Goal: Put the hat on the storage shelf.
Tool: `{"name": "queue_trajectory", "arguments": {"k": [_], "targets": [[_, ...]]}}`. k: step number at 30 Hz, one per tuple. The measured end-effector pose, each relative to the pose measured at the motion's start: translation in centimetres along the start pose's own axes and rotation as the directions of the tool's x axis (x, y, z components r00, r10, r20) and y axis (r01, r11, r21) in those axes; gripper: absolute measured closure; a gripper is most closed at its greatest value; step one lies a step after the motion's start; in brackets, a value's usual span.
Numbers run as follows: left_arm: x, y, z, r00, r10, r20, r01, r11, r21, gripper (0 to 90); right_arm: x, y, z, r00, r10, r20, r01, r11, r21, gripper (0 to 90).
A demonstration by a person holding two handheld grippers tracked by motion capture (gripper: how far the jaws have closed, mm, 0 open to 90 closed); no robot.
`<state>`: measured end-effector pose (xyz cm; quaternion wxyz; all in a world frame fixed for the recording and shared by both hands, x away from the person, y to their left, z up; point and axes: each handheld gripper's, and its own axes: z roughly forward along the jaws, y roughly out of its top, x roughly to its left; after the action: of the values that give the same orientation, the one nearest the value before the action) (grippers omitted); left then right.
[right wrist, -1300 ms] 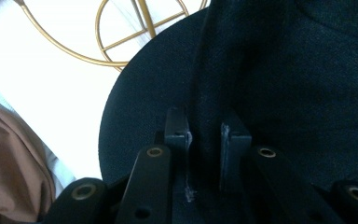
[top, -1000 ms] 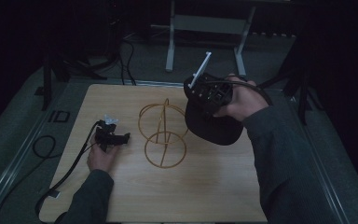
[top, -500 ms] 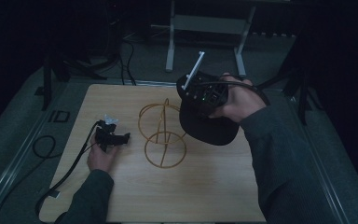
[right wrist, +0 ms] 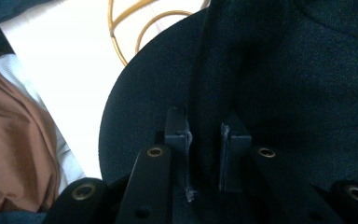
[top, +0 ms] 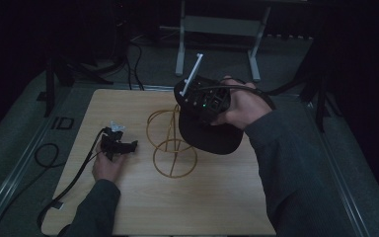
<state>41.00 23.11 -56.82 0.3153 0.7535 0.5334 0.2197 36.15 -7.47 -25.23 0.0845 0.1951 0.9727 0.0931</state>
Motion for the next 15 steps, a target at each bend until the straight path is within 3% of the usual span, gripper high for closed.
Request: {"name": "queue_trajectory", "arguments": {"k": [15], "targets": [[0.0, 0.0, 0.0, 1.0, -0.001, 0.0, 0.001, 1.0, -0.001, 14.3, 1.3, 1.4, 0.0, 0.9988, -0.049, -0.003, 0.049, 0.999, -0.003, 77.9]]}}
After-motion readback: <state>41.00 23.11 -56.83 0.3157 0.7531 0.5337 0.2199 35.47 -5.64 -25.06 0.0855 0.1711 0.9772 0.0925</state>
